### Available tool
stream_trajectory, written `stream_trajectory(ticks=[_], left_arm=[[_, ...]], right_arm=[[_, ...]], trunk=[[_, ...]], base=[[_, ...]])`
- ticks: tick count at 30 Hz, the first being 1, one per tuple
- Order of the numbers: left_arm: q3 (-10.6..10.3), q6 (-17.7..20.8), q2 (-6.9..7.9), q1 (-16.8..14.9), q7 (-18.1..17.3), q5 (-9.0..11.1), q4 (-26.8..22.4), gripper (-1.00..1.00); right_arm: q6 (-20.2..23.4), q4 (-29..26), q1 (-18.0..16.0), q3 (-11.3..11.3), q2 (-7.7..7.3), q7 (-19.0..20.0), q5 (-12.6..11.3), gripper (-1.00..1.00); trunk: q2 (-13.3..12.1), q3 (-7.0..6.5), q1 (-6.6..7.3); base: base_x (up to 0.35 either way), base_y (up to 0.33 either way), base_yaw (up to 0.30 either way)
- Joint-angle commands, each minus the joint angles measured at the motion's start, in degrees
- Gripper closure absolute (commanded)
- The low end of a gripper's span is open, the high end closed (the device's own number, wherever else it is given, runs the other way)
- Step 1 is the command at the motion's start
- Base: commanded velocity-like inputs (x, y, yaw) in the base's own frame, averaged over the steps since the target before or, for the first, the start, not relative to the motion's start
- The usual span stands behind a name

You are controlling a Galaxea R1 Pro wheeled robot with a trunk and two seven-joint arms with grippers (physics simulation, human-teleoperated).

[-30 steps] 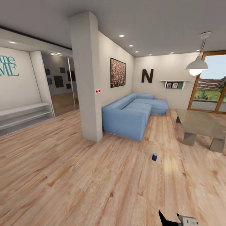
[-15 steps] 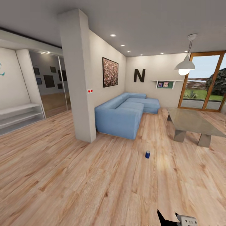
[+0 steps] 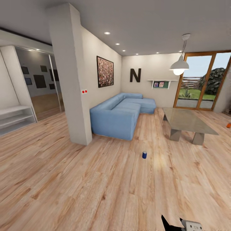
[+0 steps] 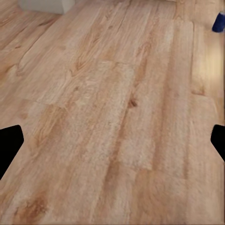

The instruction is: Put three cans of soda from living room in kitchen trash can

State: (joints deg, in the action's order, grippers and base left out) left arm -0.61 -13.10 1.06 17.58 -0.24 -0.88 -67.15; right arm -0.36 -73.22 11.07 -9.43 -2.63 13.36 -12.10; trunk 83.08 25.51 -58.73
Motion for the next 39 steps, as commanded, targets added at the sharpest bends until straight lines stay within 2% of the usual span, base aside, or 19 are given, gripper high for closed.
stream_trajectory(ticks=[1,13,39], left_arm=[[0.0,0.0,0.0,0.0,0.01,0.0,0.0,-1.0],[0.0,0.0,0.05,0.0,0.0,0.0,0.0,-1.0],[0.0,0.0,0.06,0.0,0.04,0.0,0.0,-1.0]], right_arm=[[0.0,0.0,0.0,-0.03,0.0,0.0,-0.01,-1.0],[0.01,0.0,0.0,-0.23,-0.09,0.02,-0.03,-1.0],[-0.06,0.0,0.0,-0.32,-0.1,0.08,-0.04,-1.0]], trunk=[[0.0,0.06,0.0],[0.0,0.53,0.0],[0.0,0.59,0.0]], base=[[0.0,0.0,-0.172],[0.0,0.0,-0.206],[0.0,0.0,-0.24]])
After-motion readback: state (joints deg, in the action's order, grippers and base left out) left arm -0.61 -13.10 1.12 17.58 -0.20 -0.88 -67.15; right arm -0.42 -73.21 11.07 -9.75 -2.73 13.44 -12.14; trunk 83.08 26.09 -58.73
